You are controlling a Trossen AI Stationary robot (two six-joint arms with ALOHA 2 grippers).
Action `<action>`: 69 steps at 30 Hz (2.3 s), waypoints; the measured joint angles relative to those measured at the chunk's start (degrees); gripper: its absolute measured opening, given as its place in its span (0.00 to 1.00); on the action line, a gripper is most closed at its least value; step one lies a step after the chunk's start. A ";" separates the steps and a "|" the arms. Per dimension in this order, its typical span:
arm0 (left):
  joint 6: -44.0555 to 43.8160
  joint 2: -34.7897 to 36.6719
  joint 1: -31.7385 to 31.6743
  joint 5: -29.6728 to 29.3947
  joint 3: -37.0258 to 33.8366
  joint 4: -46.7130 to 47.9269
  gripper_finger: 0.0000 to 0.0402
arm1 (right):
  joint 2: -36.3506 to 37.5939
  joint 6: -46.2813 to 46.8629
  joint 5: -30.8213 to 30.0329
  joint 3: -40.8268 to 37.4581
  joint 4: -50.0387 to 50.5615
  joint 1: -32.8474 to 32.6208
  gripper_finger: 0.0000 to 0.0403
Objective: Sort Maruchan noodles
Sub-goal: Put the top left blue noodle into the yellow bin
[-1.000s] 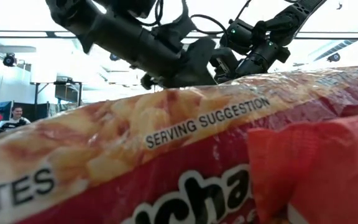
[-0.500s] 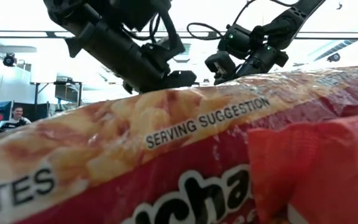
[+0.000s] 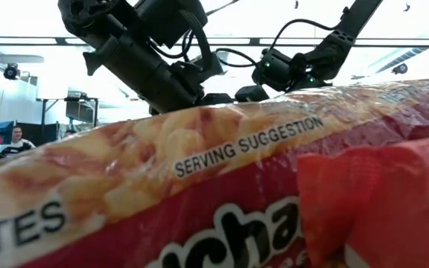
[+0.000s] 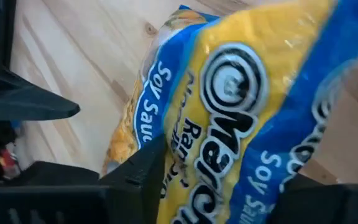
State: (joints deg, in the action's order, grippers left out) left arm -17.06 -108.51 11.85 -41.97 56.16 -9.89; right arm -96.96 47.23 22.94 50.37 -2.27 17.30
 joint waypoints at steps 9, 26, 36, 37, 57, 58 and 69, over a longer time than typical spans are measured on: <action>-4.31 0.00 -1.15 3.67 -4.21 -2.03 0.49 | 0.39 -4.80 0.00 0.00 -0.27 0.00 0.09; -7.48 1.42 -1.02 3.60 -6.56 -6.25 0.49 | 1.24 -23.77 -0.39 9.05 8.24 0.00 0.02; -2.89 10.35 -1.02 1.80 -6.99 -3.32 0.49 | 1.26 -40.56 -12.68 25.82 22.92 2.54 0.02; -3.04 11.66 -0.99 0.14 -7.11 -1.45 0.49 | 1.26 -40.95 -12.68 26.81 23.00 3.01 0.02; -52.56 22.29 -0.67 -22.41 -11.08 52.58 0.49 | -7.36 -49.28 -12.02 34.63 5.01 7.10 0.02; -55.08 22.29 -0.67 -22.19 -11.49 54.40 0.49 | -8.67 -49.60 -12.02 35.96 4.88 7.13 0.02; -66.23 22.38 -0.65 -18.26 -12.48 67.72 0.49 | -24.04 -59.16 -11.54 56.27 6.27 7.66 0.02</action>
State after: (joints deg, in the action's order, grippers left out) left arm -83.29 -86.13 11.20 -60.23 43.68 57.84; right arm -120.99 -11.93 11.40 106.64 4.00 24.96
